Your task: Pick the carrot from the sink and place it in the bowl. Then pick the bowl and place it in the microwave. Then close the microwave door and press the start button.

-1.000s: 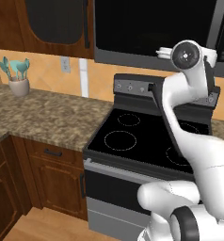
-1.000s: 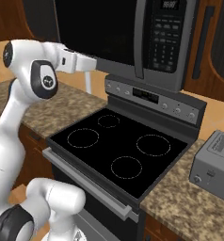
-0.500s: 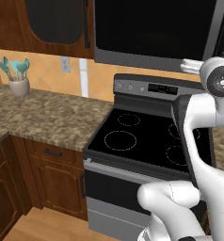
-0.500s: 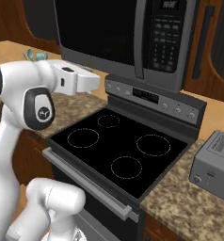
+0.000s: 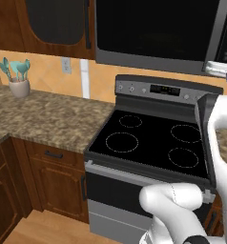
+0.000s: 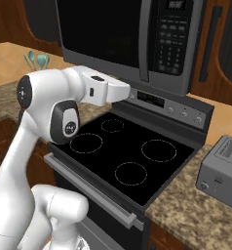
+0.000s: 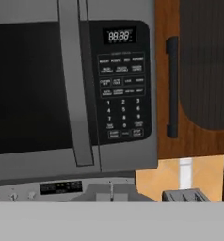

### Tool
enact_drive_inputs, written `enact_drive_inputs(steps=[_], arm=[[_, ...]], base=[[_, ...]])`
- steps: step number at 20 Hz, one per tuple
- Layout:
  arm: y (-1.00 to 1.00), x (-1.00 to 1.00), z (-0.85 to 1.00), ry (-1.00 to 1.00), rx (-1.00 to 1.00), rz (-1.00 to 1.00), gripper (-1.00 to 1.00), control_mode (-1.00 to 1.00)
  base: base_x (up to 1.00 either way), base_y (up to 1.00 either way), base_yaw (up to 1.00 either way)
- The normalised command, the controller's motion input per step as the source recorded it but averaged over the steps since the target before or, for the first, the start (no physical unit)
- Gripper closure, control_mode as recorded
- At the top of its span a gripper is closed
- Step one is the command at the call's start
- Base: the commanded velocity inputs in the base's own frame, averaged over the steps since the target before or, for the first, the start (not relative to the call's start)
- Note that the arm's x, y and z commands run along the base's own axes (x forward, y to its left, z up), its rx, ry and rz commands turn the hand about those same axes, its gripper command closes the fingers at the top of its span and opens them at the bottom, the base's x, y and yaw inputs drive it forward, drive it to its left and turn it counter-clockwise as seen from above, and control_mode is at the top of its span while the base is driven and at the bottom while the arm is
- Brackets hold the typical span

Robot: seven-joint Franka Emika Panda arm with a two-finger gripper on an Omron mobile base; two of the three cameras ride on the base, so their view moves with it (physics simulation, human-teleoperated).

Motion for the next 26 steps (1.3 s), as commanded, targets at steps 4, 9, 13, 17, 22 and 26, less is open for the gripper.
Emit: enact_drive_inputs(steps=[4, 9, 13, 17, 22, 26], arm=[[-0.30, 0.07, 0.00, 0.00, 0.00, 0.00, 1.00, -1.00], [-0.38, 0.40, 0.00, -0.02, 0.00, 0.02, 1.00, -1.00], [-0.27, 0.53, 0.00, 0.00, 0.00, 0.05, 1.00, -1.00], [-0.32, 0.37, 0.00, 0.00, 0.02, 0.07, 1.00, -1.00], [-0.23, 0.19, 0.01, -0.04, 0.01, 0.04, 1.00, -1.00], [-0.18, 0.41, 0.00, 0.00, 0.00, 0.03, 1.00, -1.00]], base=[[0.00, 0.00, 0.00], [0.00, 0.00, 0.00], [0.00, 0.00, 0.00], [0.00, 0.00, 0.00], [0.00, 0.00, 0.00], [0.00, 0.00, 0.00]])
